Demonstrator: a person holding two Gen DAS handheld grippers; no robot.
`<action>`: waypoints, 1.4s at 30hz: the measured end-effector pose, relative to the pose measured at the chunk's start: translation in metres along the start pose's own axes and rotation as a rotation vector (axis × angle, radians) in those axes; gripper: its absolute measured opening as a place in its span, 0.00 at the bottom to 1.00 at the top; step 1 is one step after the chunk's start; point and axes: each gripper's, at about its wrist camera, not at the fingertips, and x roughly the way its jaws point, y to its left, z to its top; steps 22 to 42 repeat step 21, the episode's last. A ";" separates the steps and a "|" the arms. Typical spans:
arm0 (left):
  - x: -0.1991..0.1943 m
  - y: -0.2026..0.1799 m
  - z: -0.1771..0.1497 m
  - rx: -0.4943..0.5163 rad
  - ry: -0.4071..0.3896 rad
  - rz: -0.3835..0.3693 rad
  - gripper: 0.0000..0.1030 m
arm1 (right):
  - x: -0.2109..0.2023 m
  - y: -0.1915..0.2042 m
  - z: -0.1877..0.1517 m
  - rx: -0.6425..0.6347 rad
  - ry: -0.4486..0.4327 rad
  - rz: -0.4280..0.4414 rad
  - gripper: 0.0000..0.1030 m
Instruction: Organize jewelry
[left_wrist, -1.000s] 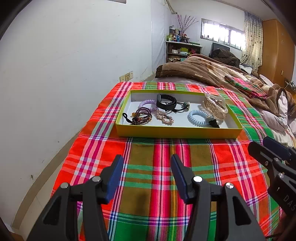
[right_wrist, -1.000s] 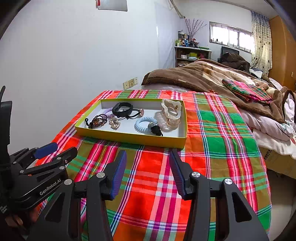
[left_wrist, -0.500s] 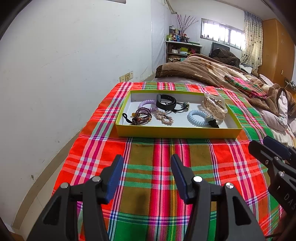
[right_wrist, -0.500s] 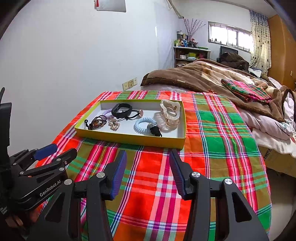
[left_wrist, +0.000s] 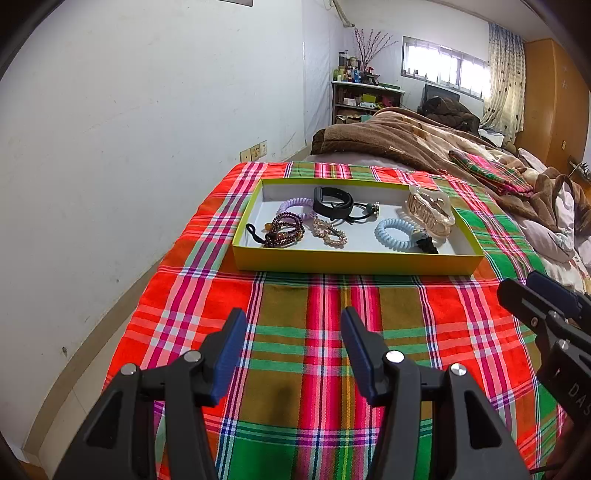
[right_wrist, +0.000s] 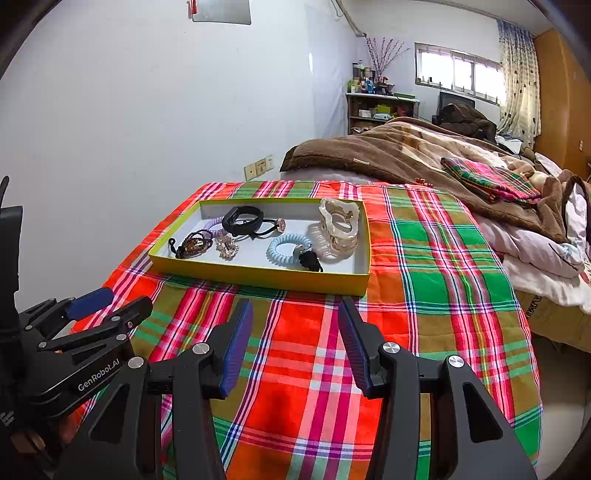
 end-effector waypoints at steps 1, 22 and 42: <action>0.000 0.000 0.000 0.000 0.001 0.001 0.54 | 0.000 0.000 0.000 -0.001 0.000 -0.001 0.47; 0.001 0.001 -0.003 -0.002 0.011 0.008 0.54 | 0.000 0.000 0.000 0.000 0.001 -0.003 0.47; 0.001 0.001 -0.003 -0.002 0.011 0.008 0.54 | 0.000 0.000 0.000 0.000 0.001 -0.003 0.47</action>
